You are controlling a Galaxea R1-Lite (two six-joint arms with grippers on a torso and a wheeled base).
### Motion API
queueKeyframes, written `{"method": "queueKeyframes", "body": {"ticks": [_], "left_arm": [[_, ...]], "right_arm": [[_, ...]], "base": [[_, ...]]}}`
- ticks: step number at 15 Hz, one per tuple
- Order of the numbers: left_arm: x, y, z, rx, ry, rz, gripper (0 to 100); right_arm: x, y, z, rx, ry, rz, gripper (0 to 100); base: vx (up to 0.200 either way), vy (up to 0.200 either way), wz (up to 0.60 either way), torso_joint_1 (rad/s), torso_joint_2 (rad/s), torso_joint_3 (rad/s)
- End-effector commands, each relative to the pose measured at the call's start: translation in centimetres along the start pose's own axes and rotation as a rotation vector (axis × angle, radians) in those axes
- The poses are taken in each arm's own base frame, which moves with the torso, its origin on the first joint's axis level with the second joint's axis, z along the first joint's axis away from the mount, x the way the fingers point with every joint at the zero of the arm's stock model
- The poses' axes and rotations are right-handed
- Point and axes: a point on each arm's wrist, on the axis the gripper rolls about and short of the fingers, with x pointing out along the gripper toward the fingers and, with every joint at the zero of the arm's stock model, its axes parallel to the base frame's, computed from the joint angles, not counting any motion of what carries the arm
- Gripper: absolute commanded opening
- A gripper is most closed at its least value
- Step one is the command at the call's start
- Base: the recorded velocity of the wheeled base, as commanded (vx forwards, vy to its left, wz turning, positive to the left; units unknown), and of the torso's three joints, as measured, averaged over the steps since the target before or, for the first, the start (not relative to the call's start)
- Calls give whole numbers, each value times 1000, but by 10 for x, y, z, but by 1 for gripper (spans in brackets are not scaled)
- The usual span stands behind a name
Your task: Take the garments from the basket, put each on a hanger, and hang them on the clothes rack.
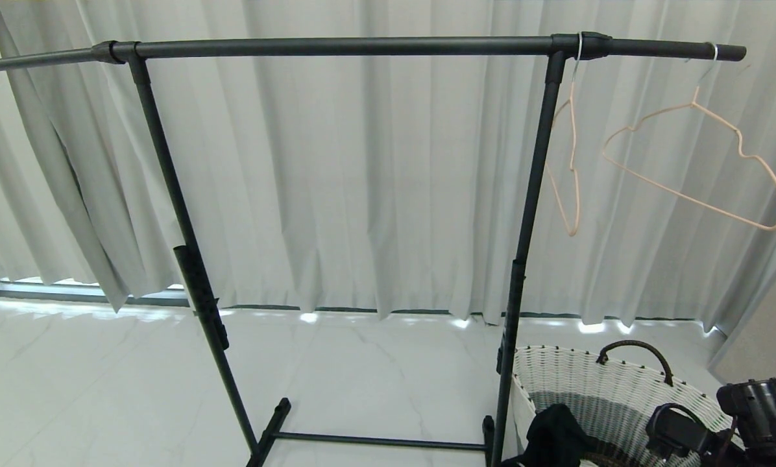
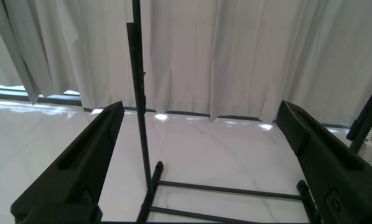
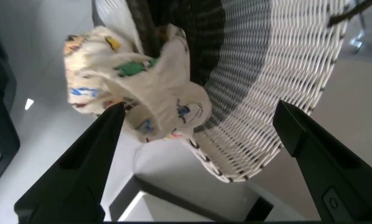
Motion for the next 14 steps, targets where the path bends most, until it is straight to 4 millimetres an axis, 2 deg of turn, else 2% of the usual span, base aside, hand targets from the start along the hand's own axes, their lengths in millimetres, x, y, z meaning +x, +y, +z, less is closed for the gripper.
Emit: {"method": "queueKeyframes", "body": {"ticks": [1, 6, 10, 11, 14], "left_arm": [[0, 0, 0, 0, -1, 1, 100], [0, 0, 0, 0, -1, -1, 100], [0, 0, 0, 0, -1, 1, 100], [0, 0, 0, 0, -1, 1, 100], [0, 0, 0, 0, -1, -1, 100]], "right_arm": [[8, -5, -3, 29, 39, -5, 100], [17, -15, 4, 50, 30, -25, 100], [19, -14, 2, 54, 11, -42, 100], [19, -13, 2, 55, 12, -41, 0], [11, -10, -2, 62, 10, -43, 0]], "base": [[0, 0, 0, 0, 0, 0], [0, 0, 0, 0, 0, 0], [0, 0, 0, 0, 0, 0], [0, 0, 0, 0, 0, 0], [0, 0, 0, 0, 0, 0]]}}
